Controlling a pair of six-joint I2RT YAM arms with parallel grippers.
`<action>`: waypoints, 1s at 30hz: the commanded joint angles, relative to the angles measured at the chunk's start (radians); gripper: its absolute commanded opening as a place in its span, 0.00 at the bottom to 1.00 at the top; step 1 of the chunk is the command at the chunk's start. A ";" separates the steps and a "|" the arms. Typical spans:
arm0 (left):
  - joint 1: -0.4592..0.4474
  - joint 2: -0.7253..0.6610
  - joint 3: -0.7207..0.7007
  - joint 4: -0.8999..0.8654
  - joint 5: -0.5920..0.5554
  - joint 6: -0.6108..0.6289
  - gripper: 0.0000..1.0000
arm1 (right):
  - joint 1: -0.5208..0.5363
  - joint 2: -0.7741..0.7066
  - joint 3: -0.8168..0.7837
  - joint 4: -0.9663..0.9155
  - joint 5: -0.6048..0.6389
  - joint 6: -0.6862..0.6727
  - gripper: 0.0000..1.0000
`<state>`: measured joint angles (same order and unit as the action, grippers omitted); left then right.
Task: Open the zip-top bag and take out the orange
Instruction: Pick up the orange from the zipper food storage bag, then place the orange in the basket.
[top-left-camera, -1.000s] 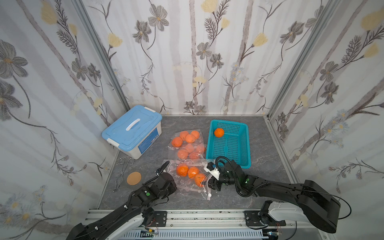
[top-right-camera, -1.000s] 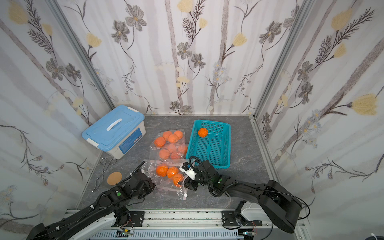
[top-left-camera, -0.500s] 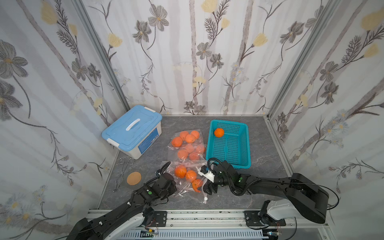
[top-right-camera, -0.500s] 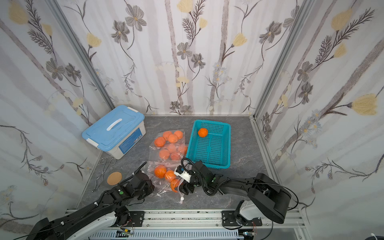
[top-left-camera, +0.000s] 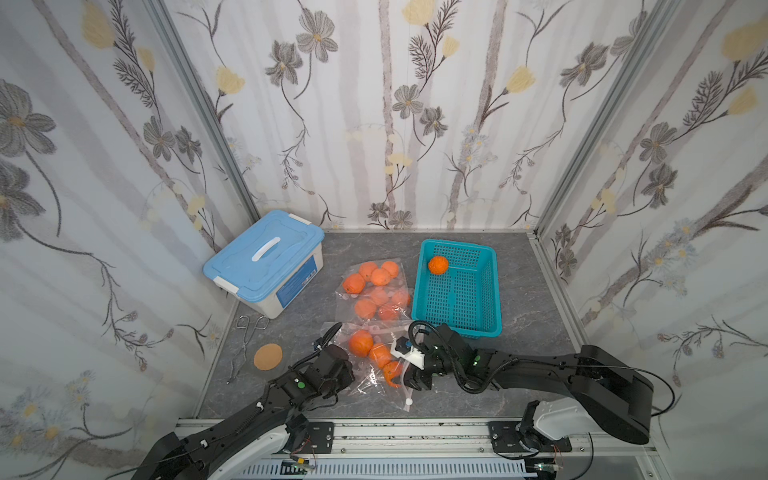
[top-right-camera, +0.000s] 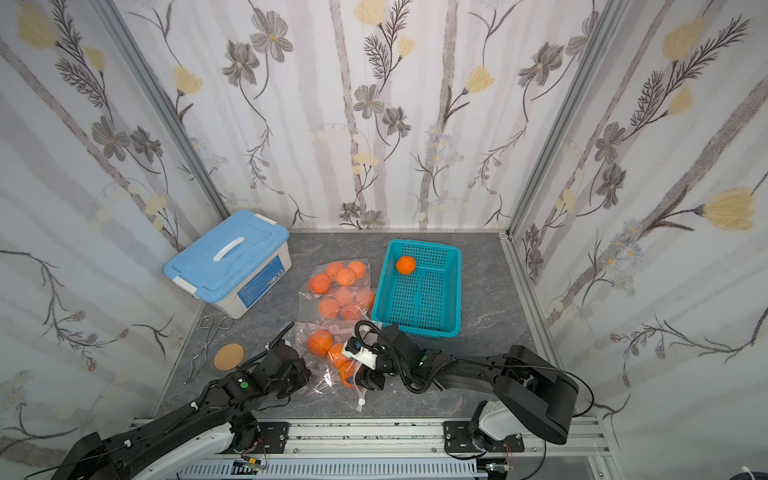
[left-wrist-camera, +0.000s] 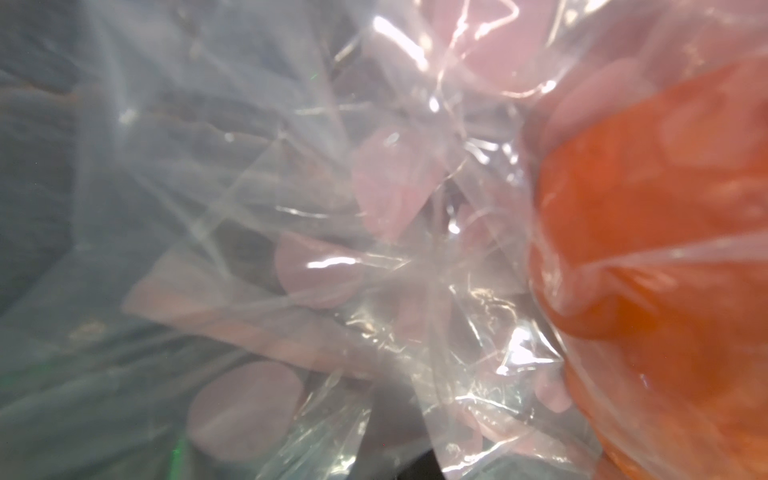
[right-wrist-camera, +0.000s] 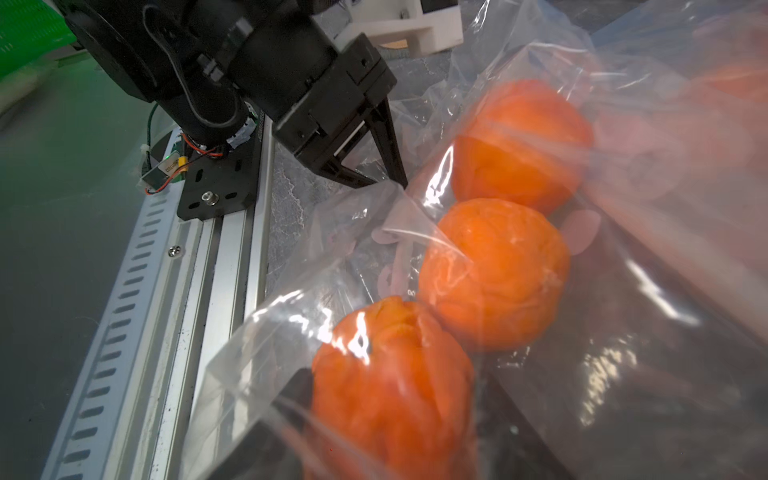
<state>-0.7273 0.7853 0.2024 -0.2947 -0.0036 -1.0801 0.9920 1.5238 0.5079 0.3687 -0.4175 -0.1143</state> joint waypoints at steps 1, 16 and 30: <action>0.002 0.004 -0.007 -0.015 -0.015 0.006 0.00 | -0.046 -0.072 -0.040 0.084 -0.058 0.042 0.56; 0.002 -0.015 0.009 -0.061 -0.035 0.031 0.00 | -0.210 -0.361 -0.072 -0.101 0.153 0.222 0.55; 0.002 0.019 0.022 -0.035 -0.027 0.036 0.00 | -0.535 -0.380 0.057 -0.192 0.521 0.378 0.58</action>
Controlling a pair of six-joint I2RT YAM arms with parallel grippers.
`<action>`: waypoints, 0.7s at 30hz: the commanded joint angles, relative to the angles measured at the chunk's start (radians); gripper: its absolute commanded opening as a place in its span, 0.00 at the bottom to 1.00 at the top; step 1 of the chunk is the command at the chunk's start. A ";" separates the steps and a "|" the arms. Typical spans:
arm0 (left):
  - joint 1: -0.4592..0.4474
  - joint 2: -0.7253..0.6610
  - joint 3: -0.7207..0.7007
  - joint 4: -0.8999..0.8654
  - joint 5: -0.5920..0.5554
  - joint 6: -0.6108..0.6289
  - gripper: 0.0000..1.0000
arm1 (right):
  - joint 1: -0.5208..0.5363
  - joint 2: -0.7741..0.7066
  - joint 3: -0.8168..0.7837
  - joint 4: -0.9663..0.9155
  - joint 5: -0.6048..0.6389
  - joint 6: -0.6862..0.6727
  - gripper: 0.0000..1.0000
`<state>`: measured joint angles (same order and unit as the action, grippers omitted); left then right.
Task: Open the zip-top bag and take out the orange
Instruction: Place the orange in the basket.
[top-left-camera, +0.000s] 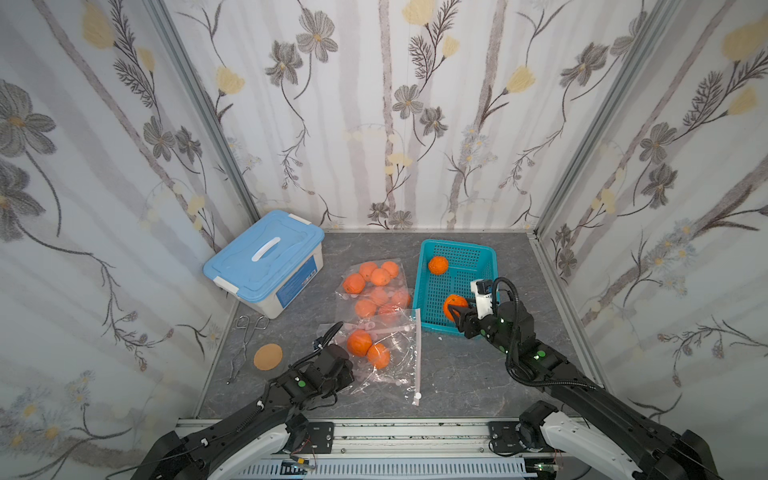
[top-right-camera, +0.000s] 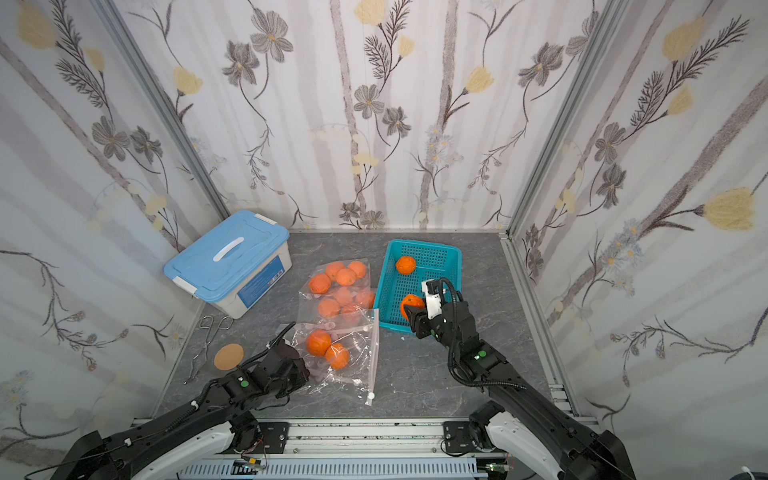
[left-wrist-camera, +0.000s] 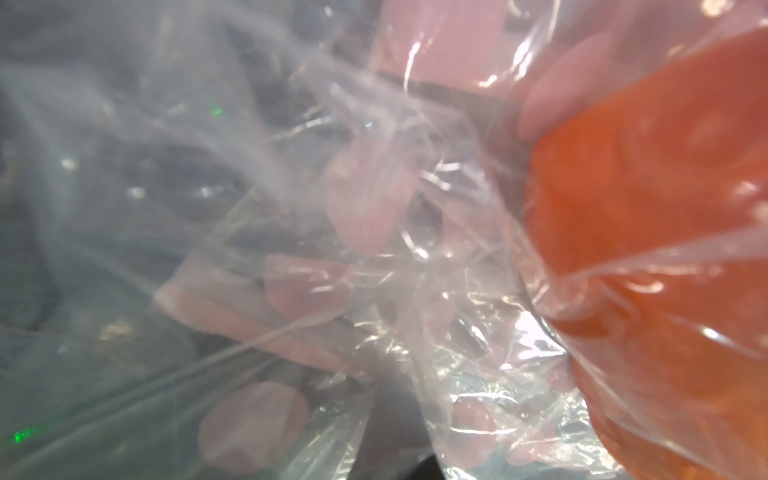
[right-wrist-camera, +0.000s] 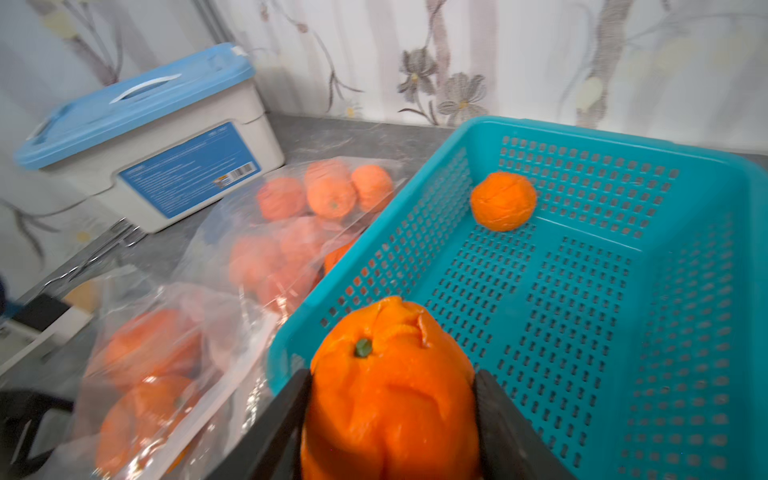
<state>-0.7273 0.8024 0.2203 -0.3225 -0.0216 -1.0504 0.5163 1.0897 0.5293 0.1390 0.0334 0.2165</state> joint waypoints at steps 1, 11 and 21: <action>0.002 0.000 0.005 -0.006 -0.009 0.005 0.00 | -0.086 0.092 0.052 0.053 0.072 0.051 0.57; 0.002 -0.003 0.016 -0.023 -0.019 0.015 0.00 | -0.211 0.636 0.401 0.162 0.028 0.126 0.56; 0.002 0.005 0.022 -0.014 -0.023 0.013 0.00 | -0.245 0.925 0.631 0.130 0.028 0.213 0.59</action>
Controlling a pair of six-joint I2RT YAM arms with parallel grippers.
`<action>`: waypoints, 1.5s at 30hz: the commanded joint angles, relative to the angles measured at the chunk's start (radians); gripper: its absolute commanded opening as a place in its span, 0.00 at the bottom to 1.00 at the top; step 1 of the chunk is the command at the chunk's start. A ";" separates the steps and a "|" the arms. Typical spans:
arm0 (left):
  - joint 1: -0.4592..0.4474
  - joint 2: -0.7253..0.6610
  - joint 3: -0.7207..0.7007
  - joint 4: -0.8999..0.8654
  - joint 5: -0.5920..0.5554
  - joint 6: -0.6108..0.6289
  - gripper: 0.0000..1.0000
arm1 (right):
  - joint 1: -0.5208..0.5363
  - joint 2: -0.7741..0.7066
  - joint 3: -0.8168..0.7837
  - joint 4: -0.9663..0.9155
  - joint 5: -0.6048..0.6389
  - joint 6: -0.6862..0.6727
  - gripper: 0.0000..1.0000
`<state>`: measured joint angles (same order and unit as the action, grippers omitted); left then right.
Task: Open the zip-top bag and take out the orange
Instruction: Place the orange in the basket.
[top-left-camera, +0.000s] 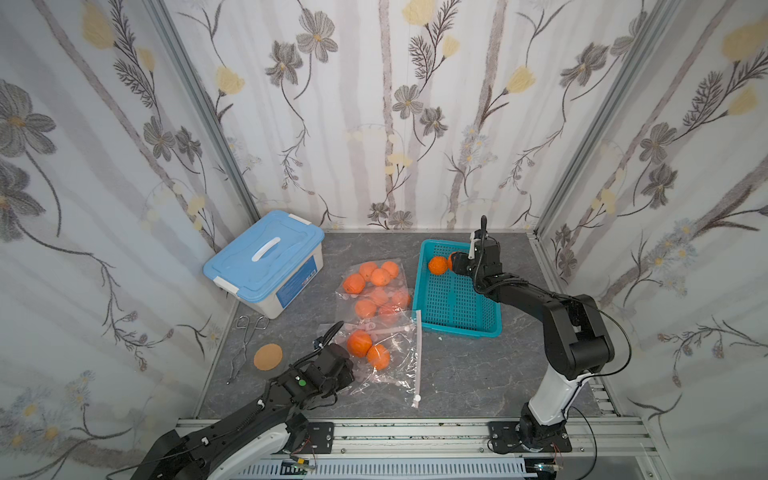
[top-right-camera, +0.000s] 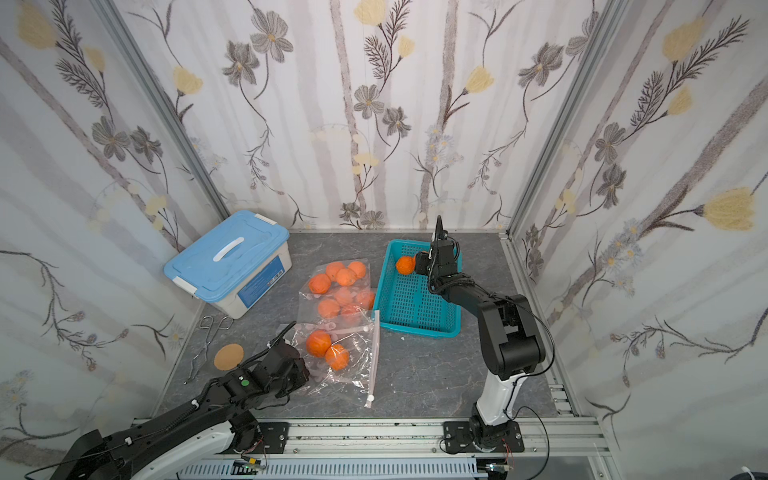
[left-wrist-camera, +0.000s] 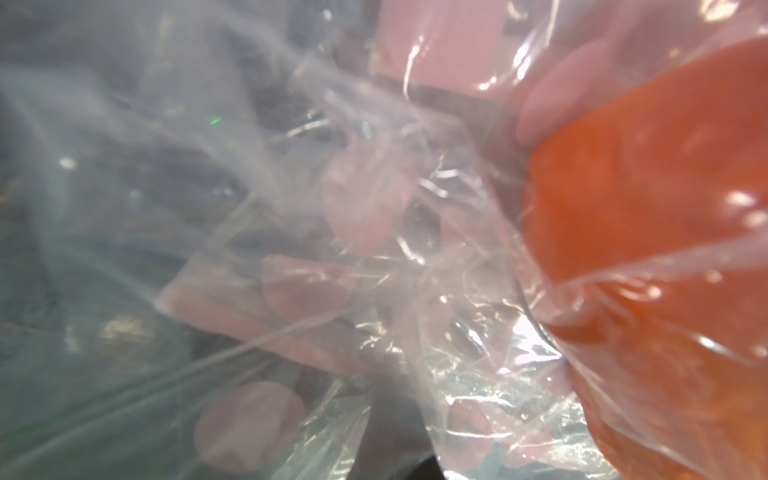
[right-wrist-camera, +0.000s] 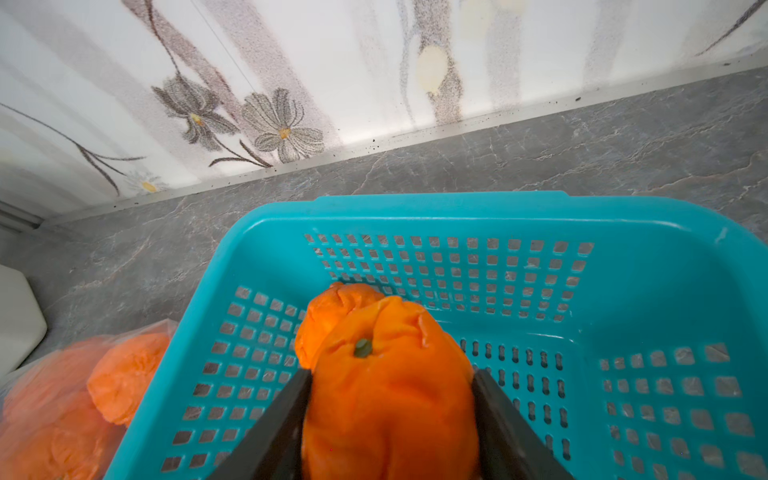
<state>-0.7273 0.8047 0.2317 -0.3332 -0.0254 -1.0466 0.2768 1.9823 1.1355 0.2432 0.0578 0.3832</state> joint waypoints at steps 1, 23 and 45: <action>0.002 0.005 0.012 -0.001 -0.019 0.008 0.00 | -0.008 0.052 0.041 0.014 0.004 0.048 0.60; 0.002 0.051 0.017 0.030 -0.009 0.013 0.00 | -0.028 0.177 0.210 -0.171 0.006 0.048 0.77; 0.003 0.058 0.020 0.031 -0.015 0.017 0.00 | -0.048 -0.615 -0.322 0.179 0.171 0.136 1.00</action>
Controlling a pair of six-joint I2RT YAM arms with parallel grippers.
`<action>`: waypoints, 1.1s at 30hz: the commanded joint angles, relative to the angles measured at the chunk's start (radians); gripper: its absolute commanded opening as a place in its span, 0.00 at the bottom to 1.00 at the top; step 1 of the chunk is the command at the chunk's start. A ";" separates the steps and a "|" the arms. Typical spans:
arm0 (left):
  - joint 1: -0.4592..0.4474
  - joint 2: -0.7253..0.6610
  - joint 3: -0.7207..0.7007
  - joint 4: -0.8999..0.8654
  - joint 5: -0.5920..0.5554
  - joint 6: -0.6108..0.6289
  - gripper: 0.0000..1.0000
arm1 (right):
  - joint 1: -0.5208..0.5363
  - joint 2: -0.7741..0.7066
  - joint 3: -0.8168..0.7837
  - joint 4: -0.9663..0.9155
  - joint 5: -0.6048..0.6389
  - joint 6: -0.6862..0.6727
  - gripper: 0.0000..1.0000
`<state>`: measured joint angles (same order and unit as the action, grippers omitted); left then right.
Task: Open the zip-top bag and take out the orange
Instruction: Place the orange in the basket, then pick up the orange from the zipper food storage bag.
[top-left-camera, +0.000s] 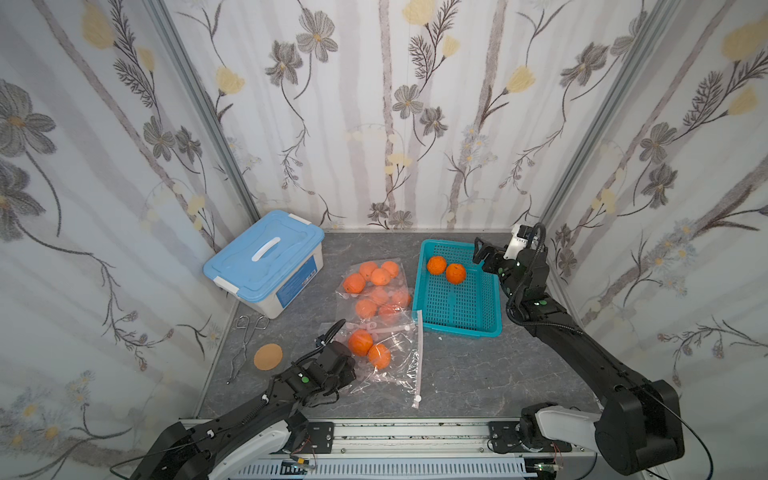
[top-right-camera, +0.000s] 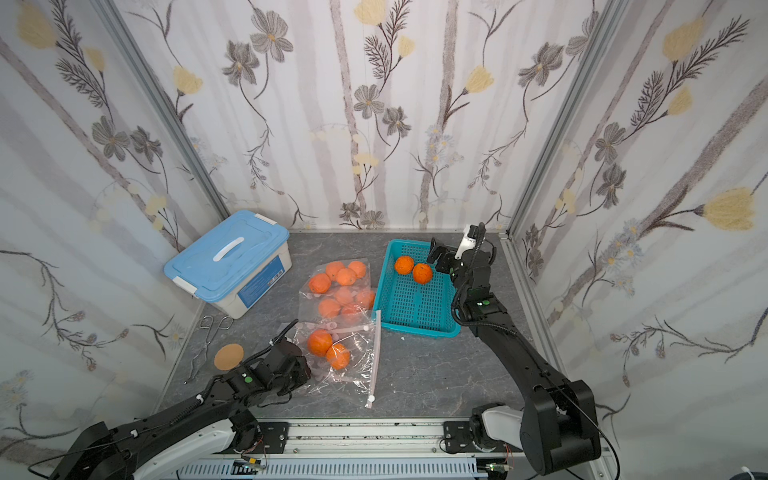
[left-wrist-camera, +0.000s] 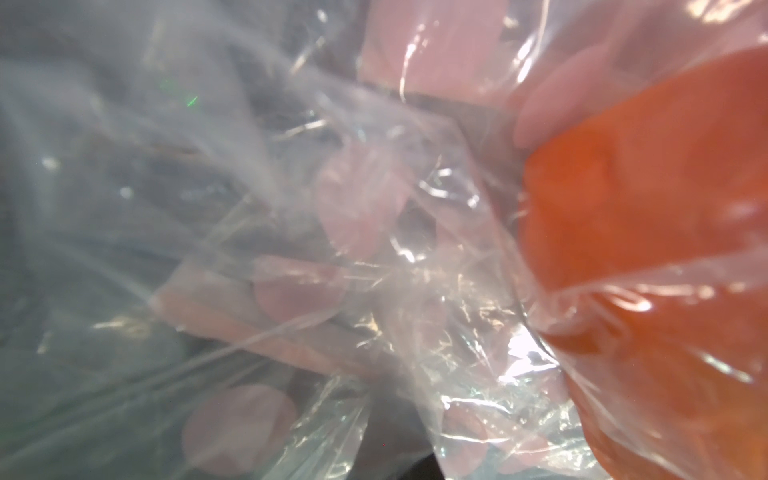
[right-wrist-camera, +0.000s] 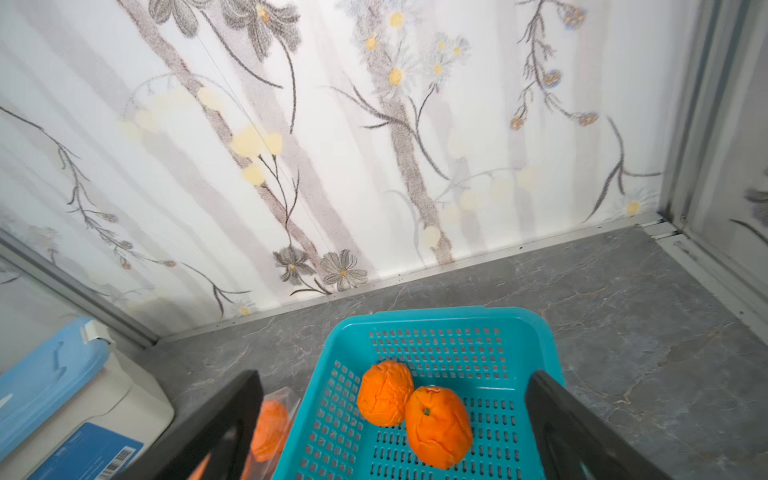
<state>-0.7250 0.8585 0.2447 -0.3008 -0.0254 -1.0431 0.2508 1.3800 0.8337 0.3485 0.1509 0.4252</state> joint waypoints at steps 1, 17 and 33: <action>0.001 0.004 0.009 -0.001 -0.016 0.014 0.00 | -0.031 -0.014 -0.015 0.039 0.064 0.114 1.00; 0.002 -0.016 0.000 -0.004 -0.015 0.014 0.00 | 0.377 -0.317 -0.318 -0.161 -0.269 -0.222 0.36; 0.002 -0.027 0.006 -0.016 -0.013 0.018 0.00 | 0.591 -0.206 -0.435 -0.108 -0.283 -0.228 0.06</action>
<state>-0.7238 0.8330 0.2440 -0.3119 -0.0257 -1.0283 0.8291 1.1481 0.3859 0.1829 -0.1108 0.2222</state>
